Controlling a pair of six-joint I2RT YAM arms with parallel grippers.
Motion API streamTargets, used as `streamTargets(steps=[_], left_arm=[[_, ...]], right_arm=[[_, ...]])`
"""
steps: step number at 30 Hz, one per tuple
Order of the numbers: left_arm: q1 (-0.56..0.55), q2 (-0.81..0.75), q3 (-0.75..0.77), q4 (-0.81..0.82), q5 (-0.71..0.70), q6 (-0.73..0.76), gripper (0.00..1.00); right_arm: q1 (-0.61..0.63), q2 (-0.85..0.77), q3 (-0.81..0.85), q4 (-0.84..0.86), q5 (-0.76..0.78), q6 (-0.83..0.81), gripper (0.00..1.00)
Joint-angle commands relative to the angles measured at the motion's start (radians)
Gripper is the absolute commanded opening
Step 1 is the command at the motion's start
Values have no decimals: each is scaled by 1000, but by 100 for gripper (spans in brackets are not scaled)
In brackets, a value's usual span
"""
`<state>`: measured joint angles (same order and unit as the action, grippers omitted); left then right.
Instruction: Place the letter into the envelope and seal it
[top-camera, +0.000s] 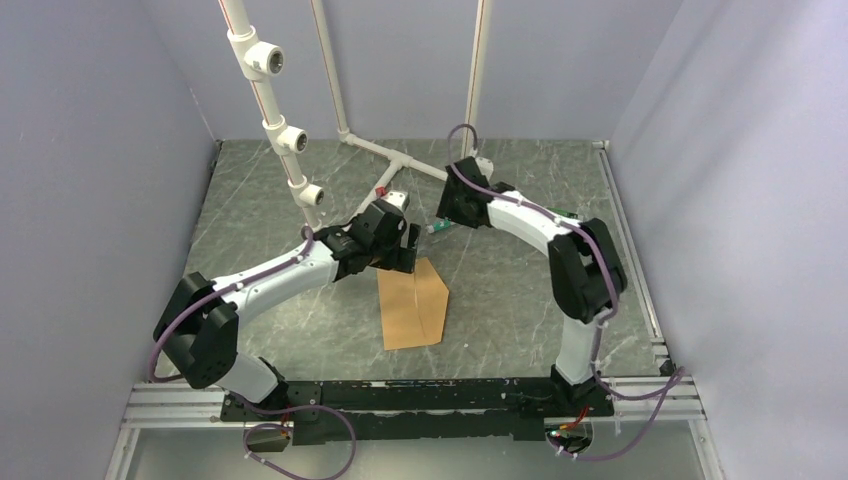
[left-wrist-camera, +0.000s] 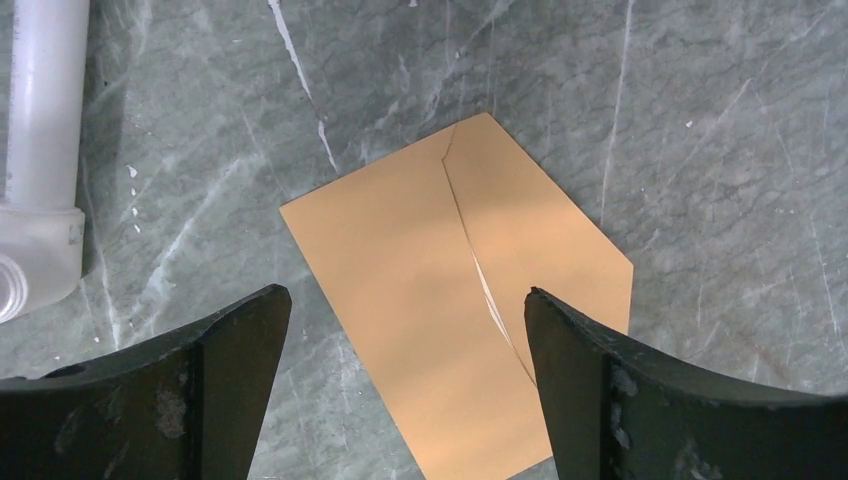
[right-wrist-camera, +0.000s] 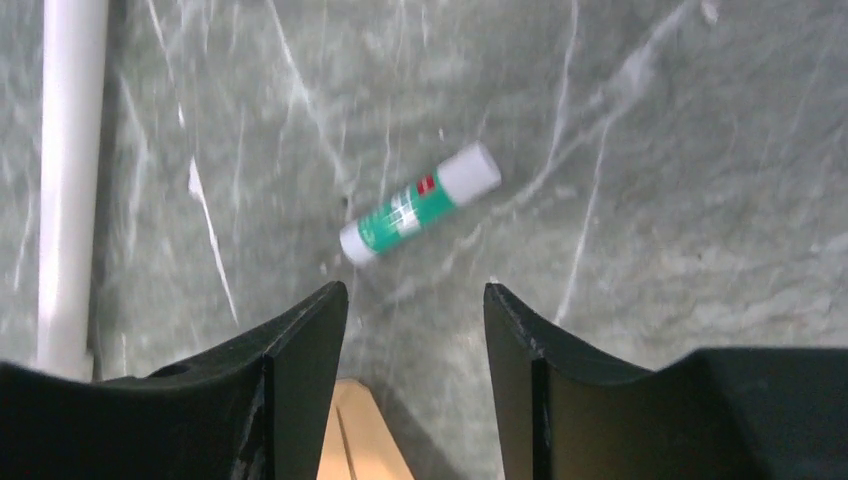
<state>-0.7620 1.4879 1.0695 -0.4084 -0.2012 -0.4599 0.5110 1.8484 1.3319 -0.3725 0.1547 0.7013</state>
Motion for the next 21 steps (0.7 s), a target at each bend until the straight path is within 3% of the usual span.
streamTargets(steps=[1,5,17,21], left_arm=[[37,7,45,-13,-21,-30,93],[77,8,44,-40,-2,-51,93],[96,32,49,-36,50,0,90],[117,33,47,-21,129,6,91]], right_arm=[[32,137,182,-71,237,87,58],[42,229,281,-122,282,88,59],[58,340,338,-178,296,89,57],[57,371,369,-201,275,62,49]])
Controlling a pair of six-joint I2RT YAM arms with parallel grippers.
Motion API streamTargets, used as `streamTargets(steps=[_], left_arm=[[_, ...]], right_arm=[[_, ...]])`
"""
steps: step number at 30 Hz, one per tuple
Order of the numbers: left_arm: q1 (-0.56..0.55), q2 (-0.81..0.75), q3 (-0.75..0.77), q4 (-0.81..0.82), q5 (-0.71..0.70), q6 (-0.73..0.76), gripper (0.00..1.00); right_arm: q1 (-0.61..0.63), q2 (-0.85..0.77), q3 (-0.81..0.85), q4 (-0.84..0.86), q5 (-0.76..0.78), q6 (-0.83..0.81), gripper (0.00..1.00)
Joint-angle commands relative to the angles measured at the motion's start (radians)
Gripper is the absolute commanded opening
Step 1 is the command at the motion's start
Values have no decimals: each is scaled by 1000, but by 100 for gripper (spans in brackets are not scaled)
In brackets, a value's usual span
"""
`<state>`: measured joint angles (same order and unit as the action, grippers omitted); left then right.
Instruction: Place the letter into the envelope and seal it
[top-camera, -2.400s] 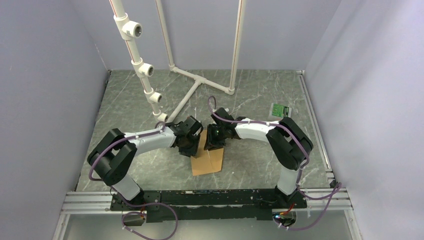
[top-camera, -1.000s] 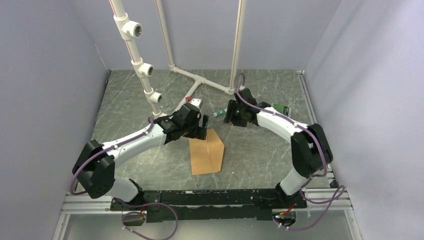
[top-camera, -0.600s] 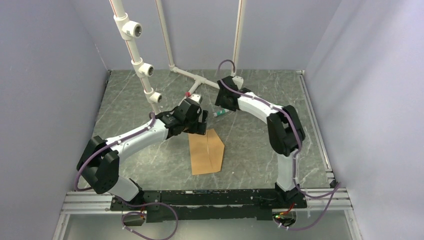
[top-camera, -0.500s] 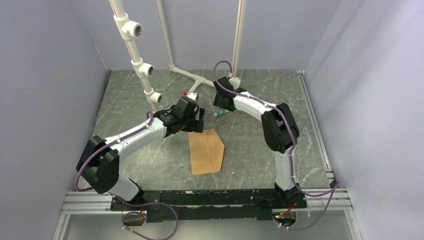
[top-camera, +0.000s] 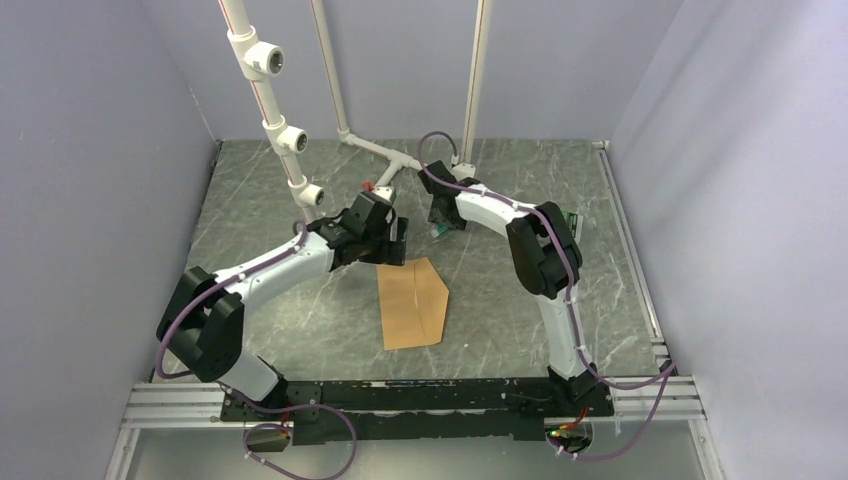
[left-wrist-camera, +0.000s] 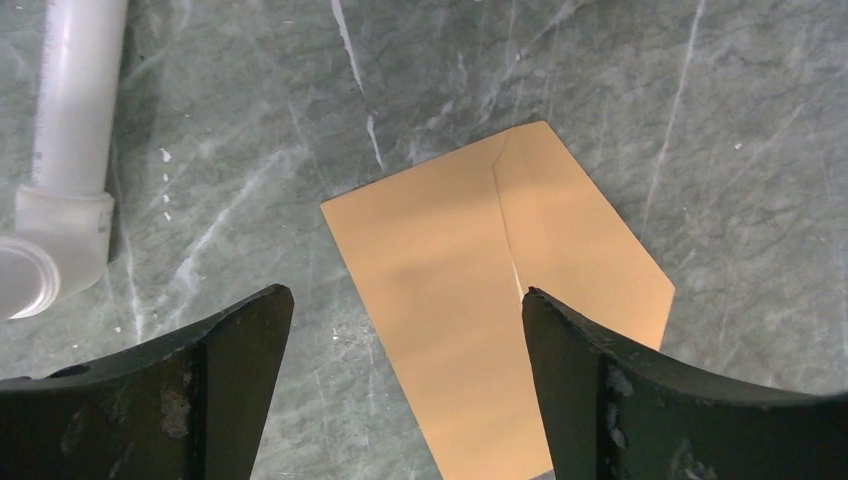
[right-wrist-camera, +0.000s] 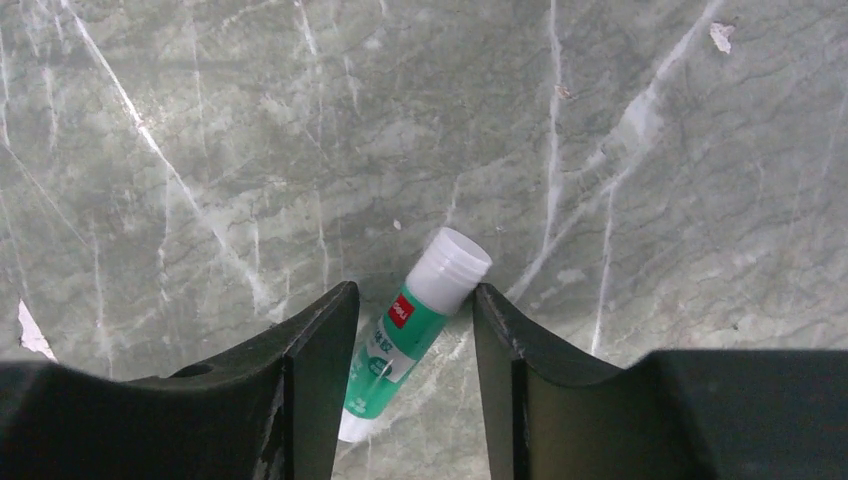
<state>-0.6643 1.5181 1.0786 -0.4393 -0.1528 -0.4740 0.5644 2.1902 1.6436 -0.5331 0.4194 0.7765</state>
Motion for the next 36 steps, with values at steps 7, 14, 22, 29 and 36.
streamTargets(steps=[7,14,22,29,36], left_arm=[[48,7,37,24,144,32,93],[61,3,119,12,318,43,93],[63,39,298,42,541,2,90],[63,66,402,93,638,-100,85],[67,63,348,240,735,-247,74]], right_arm=[[3,45,76,-99,-13,-20,23],[1,-273,-154,153,-148,-72,14],[-33,-612,-362,361,-407,-26,15],[-60,-836,-533,516,-552,92,16],[-76,-938,-613,571,-593,168,20]])
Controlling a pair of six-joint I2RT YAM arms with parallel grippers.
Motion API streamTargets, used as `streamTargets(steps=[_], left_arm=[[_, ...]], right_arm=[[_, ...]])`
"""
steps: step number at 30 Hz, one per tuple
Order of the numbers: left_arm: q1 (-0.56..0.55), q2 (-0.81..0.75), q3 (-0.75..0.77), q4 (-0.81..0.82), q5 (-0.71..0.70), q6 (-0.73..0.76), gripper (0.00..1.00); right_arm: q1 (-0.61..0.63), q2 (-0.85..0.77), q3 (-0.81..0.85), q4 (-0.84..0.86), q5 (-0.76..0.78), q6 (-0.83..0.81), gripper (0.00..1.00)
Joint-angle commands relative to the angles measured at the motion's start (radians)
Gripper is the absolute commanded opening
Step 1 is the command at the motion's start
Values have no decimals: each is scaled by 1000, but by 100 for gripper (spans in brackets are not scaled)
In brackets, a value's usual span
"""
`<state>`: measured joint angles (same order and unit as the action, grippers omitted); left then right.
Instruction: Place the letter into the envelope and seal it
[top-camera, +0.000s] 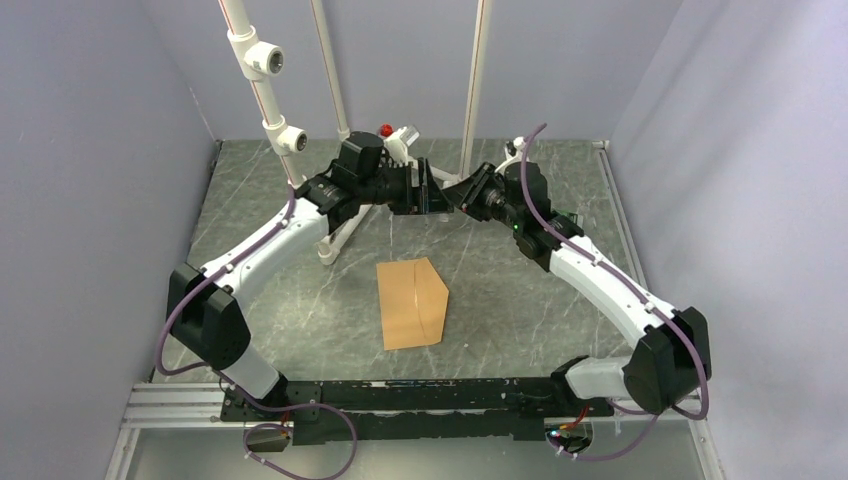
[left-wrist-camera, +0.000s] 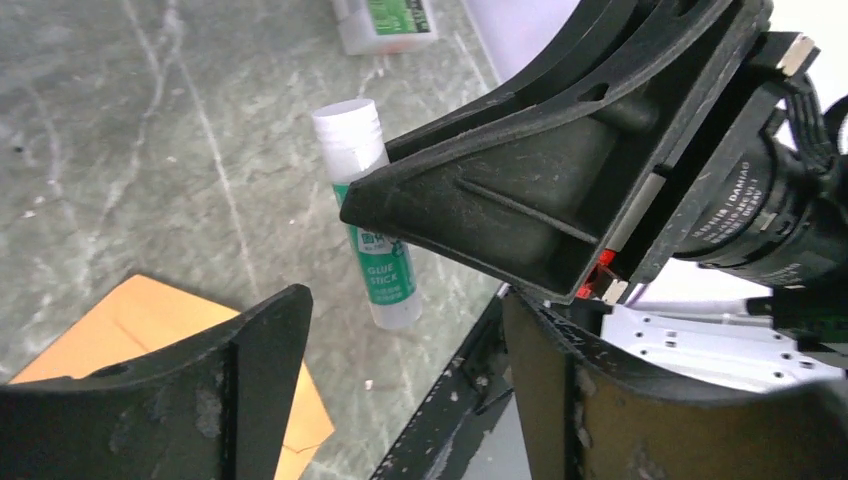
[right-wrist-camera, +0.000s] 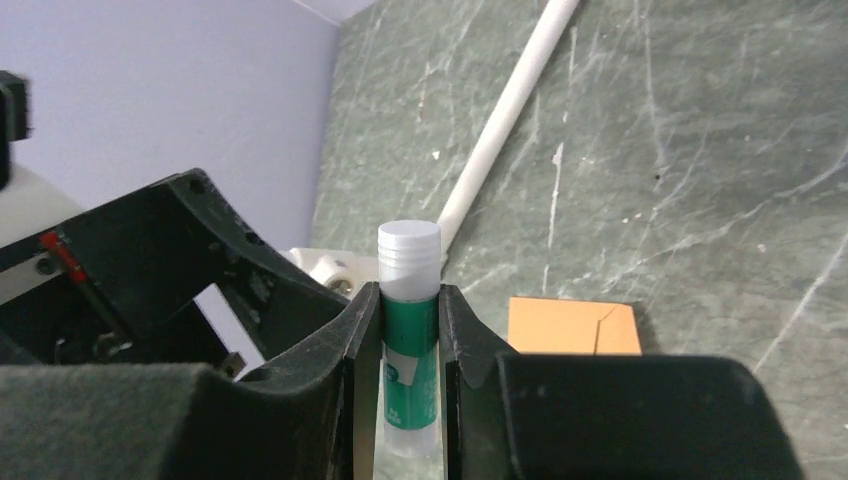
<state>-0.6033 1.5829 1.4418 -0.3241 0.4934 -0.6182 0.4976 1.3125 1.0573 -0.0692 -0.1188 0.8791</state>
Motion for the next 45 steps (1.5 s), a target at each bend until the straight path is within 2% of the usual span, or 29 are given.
streamTargets(steps=[1,5,10,12,15,16,21,23,25,28,31,38,45], left_arm=[[5,7,-18,127,91,-119,70],[4,35,-14,148,137,-160,56],[4,25,-47,173,145,-179,48],[2,32,-46,177,166,-177,42],[2,44,-39,182,222,-123,8],[2,46,-27,156,229,-77,3],[-8,43,46,-44,214,201,2],[-22,32,53,-86,224,304,3],[-48,22,61,-130,215,404,3],[-106,12,85,-220,156,571,3],[-143,-1,81,-252,107,663,2],[-154,-75,5,-177,71,686,2],[-157,-83,-2,-182,130,700,2]], right_arm=[[-11,-66,-35,117,-66,77,20],[-19,-92,-59,129,-81,118,21],[-33,-111,-71,119,-95,167,21],[-39,-112,-71,116,-113,189,21],[-49,-119,-61,80,-125,191,22],[-56,-120,-53,49,-130,182,26],[-136,-123,25,-137,-265,65,62],[-159,-119,70,-231,-314,-32,70],[-173,-112,113,-330,-349,-131,74],[-187,-116,147,-422,-410,-230,74],[-194,-130,153,-448,-496,-284,71],[-200,-125,196,-595,-583,-379,61],[-200,-126,177,-609,-693,-400,61]])
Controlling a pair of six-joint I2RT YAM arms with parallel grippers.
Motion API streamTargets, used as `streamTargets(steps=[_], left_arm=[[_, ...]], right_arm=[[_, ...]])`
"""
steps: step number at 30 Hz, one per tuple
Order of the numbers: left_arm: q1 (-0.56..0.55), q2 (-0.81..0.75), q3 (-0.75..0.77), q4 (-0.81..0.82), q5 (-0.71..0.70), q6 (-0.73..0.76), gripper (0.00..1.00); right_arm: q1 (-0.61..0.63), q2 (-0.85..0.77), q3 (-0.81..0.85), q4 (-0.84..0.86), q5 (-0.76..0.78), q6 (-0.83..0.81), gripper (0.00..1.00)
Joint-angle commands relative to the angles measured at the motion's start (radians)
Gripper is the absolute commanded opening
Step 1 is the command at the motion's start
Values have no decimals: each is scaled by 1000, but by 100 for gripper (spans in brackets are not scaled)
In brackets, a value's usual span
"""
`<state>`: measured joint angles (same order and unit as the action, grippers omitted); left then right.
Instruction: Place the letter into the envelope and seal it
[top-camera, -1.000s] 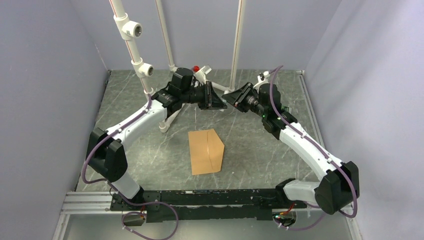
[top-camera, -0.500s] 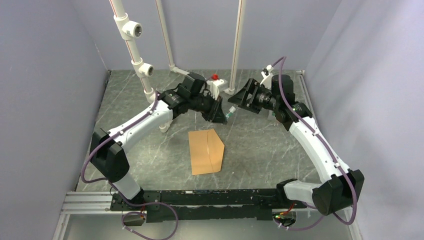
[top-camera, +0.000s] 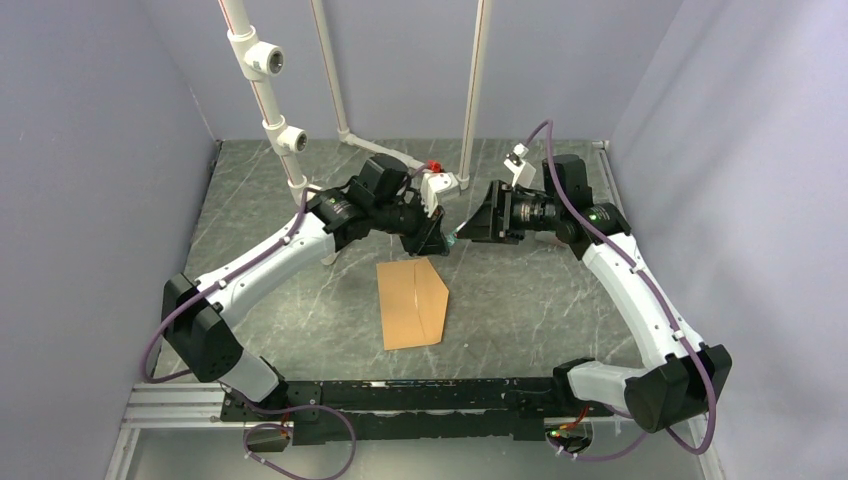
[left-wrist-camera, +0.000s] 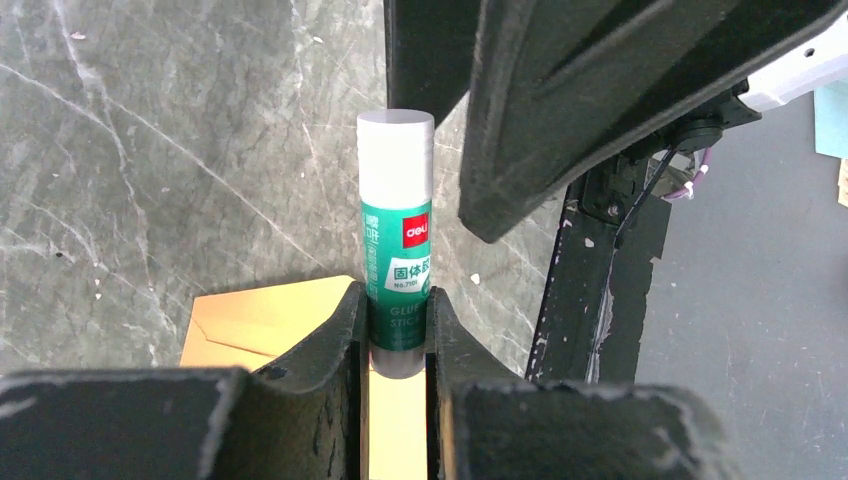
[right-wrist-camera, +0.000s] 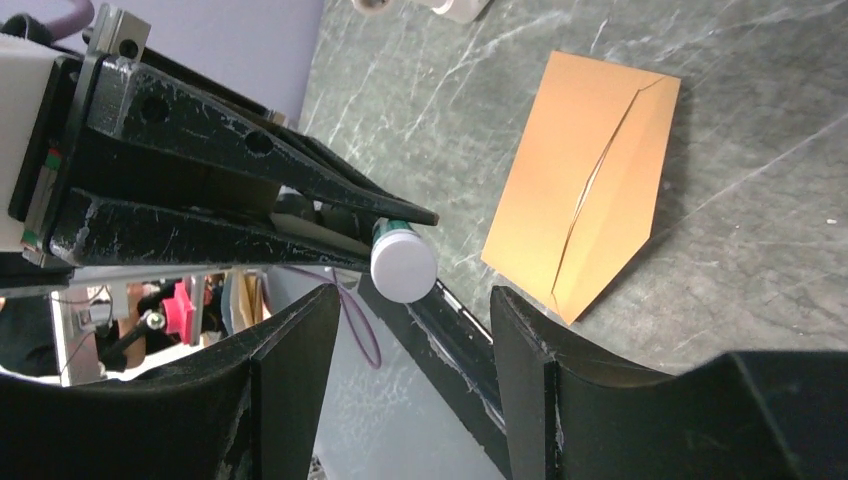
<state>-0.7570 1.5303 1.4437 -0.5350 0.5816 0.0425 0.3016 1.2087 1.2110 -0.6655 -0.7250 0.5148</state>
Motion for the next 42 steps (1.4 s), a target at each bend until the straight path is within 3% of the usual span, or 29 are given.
streamTargets(steps=[1,15,18,20,21,26,28,31,37,39,42], left_arm=[[-4,-33,-7,28,61,48,2],[-5,-30,0,15,147,67,2],[-5,-30,3,10,136,63,2],[-5,-32,2,19,122,38,2],[-4,-30,7,25,98,-5,7],[-4,12,53,12,69,-106,60],[-4,24,56,20,82,-111,64],[-3,28,47,32,94,-106,58],[-2,28,33,16,156,-62,28],[-4,32,36,-1,180,-37,7],[-4,32,41,-37,182,22,2]], right_arm=[[-4,-21,19,-4,-83,-32,59],[-6,-4,-5,47,-136,12,34],[-4,-4,-9,56,-163,17,19],[-5,-8,-13,57,-162,23,2],[-4,-12,-18,61,-161,25,0],[-4,-33,-60,135,-181,73,0],[-5,-37,-77,166,-194,95,0],[-4,-40,-88,181,-199,107,0],[-6,-41,-89,200,-212,126,0],[-6,-38,-89,203,-217,131,0],[-5,-35,-73,177,-204,108,0]])
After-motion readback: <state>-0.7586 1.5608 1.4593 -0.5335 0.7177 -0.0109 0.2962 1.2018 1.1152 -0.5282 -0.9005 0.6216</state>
